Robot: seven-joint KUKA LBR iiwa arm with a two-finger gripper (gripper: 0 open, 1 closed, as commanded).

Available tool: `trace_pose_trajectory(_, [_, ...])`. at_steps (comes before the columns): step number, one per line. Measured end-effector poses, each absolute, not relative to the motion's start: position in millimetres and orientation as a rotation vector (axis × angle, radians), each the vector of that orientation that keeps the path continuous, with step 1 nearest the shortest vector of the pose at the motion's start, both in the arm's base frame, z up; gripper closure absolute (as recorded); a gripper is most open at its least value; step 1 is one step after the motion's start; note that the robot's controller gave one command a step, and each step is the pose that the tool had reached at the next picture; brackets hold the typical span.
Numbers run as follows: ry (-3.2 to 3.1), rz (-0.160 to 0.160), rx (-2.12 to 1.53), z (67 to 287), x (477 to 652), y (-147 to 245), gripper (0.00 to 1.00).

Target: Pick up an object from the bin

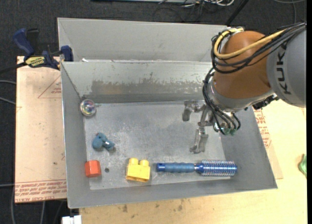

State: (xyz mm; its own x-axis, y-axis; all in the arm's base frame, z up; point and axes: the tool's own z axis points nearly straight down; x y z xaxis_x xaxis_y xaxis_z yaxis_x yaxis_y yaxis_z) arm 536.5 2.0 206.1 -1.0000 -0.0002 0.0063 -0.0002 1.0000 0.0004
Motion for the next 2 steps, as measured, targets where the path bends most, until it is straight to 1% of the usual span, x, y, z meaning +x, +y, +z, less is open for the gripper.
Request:
trace_pose_trajectory(1, [-3.098, -0.003, 0.493, 70.4, 501.6, -40.8, 0.00])
trace_pose_trajectory(2, [-3.102, -0.002, 0.495, 73.0, 503.2, -40.0, 1.00])
